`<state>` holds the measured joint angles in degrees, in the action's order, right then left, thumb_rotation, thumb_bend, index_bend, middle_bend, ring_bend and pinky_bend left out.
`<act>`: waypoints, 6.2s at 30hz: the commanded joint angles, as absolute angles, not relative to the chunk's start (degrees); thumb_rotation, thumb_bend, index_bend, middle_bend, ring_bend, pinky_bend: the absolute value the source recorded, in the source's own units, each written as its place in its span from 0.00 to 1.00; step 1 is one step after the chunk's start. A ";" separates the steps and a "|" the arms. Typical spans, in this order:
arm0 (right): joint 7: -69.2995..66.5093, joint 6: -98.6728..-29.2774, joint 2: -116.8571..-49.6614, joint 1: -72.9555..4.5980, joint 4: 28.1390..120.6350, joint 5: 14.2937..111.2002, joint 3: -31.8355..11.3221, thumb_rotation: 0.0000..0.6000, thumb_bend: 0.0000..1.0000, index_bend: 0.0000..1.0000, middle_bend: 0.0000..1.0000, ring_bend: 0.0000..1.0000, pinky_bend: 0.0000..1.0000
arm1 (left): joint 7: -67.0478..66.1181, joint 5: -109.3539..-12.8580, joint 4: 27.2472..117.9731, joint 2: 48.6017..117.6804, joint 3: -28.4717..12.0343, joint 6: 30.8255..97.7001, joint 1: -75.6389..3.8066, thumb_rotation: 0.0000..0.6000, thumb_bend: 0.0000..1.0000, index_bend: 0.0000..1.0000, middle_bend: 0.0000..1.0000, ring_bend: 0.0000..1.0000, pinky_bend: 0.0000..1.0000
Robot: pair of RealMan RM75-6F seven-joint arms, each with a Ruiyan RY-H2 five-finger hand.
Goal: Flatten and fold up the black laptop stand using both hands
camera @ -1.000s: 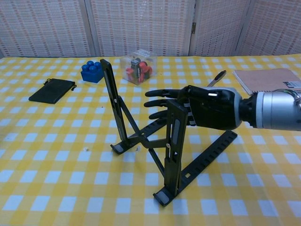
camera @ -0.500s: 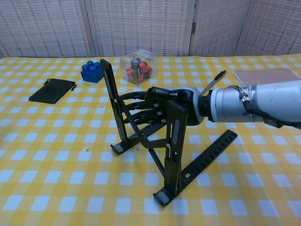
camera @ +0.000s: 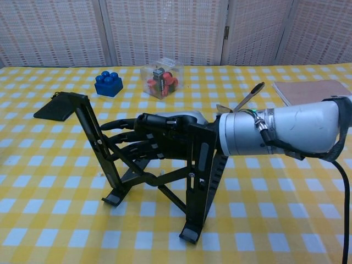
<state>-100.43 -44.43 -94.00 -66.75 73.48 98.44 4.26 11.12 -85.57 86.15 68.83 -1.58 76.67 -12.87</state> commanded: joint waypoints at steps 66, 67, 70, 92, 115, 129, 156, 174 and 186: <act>-73.50 -61.81 -69.52 -40.63 91.34 93.73 5.62 0.37 0.78 0.00 0.09 0.12 0.00 | 41.94 -94.42 75.17 86.27 3.91 56.71 -36.25 1.00 0.39 0.51 0.32 0.19 0.06; -73.57 -61.84 -69.50 -40.54 91.28 93.76 5.56 0.37 0.78 0.00 0.09 0.12 0.00 | 41.83 -94.30 75.15 86.32 3.93 56.78 -36.24 1.00 0.39 0.52 0.32 0.19 0.06; -73.94 -61.79 -69.44 -40.28 91.07 93.84 5.41 0.37 0.78 0.00 0.09 0.12 0.00 | 41.35 -94.00 75.29 86.37 4.16 56.84 -36.23 1.00 0.40 0.54 0.32 0.19 0.06; -75.15 -60.66 -69.70 -39.74 90.03 94.49 4.78 0.37 0.78 0.00 0.09 0.12 0.00 | 40.93 -93.55 75.94 86.51 5.10 57.19 -36.85 1.00 0.47 0.58 0.32 0.20 0.06; -60.13 -55.88 -68.92 -41.90 90.74 99.64 7.46 0.41 0.78 0.00 0.05 0.11 0.00 | 37.32 -91.90 81.92 83.44 7.13 59.37 -33.72 1.00 0.54 0.43 0.34 0.19 0.05; -35.09 -49.67 -71.84 -42.32 97.96 95.69 6.56 0.44 0.53 0.00 0.01 0.07 0.00 | 34.61 -91.72 85.64 80.22 6.58 60.63 -32.87 1.00 0.49 0.18 0.23 0.06 0.00; -1.94 -42.43 -81.17 -45.63 106.78 74.59 -1.76 0.81 0.52 0.00 0.00 0.03 0.00 | 32.20 -92.88 89.72 74.86 6.23 63.67 -30.72 1.00 0.47 0.12 0.17 0.00 0.00; -3.79 -43.98 -70.42 -42.49 115.94 80.41 2.01 0.82 0.52 0.00 0.00 0.06 0.00 | 32.81 -93.35 89.15 74.90 6.23 62.86 -30.67 1.00 0.47 0.12 0.17 0.00 0.00; -5.04 -43.55 -68.74 -42.63 117.47 83.68 2.02 0.82 0.52 0.00 0.00 0.05 0.00 | 32.46 -93.14 89.43 74.67 5.96 62.14 -30.92 1.00 0.47 0.12 0.17 0.00 0.00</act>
